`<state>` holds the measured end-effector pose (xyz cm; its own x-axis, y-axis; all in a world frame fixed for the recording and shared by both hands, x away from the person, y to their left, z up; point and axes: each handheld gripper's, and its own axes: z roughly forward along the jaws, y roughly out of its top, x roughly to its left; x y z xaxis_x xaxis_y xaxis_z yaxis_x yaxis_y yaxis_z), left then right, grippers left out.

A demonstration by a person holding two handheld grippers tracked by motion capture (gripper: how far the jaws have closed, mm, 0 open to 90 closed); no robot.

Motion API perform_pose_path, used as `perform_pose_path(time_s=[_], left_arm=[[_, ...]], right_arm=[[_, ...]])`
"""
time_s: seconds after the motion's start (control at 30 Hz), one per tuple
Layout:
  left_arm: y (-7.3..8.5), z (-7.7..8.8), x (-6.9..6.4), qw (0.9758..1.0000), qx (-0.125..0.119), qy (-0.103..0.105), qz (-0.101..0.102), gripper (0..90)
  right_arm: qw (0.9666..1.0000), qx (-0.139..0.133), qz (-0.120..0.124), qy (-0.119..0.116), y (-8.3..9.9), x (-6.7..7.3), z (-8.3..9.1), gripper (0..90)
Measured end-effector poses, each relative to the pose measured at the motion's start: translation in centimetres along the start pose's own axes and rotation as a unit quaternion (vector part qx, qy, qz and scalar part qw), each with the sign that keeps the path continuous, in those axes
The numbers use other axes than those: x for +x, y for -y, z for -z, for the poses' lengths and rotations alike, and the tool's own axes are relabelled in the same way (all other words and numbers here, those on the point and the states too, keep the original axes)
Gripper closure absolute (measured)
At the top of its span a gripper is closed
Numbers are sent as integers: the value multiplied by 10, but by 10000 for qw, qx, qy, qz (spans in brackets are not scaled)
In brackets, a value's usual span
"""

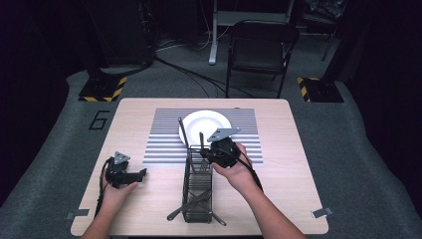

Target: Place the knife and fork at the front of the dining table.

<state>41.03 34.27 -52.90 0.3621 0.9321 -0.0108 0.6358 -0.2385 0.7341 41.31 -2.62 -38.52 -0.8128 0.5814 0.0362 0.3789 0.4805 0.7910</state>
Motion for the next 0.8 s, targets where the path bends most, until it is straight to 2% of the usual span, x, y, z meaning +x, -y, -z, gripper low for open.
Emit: perform_pose_path(time_s=[0.6,0.8], left_arm=[[0,0,0,10000,-1,0,1,108],[0,0,0,10000,0,-1,-1,108]], right_arm=[[9998,-128,103,-80,-30,7,31,870],[9997,-188,32,-138,-39,5,41,870]])
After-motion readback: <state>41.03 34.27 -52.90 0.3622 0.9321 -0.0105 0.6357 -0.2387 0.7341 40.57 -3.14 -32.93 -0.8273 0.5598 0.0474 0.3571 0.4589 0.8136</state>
